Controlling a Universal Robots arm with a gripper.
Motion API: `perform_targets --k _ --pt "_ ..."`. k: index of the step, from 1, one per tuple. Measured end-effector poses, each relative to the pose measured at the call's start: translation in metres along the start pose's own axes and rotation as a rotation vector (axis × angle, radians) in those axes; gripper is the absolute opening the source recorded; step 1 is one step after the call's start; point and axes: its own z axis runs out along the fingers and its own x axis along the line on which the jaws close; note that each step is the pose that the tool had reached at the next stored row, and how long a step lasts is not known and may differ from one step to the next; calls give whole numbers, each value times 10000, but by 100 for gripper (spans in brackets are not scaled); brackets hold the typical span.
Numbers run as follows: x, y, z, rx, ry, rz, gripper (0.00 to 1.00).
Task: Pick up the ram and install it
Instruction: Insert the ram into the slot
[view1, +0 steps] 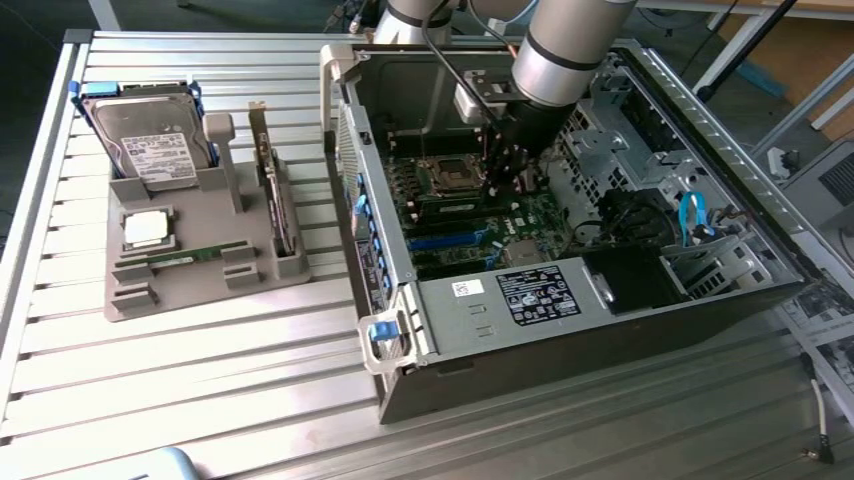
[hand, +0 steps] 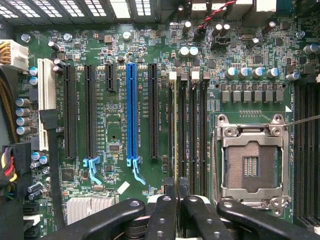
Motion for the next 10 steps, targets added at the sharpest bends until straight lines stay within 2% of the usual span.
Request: perform_targets --k 10 --pt "-1 0 24 1 -2 0 12"
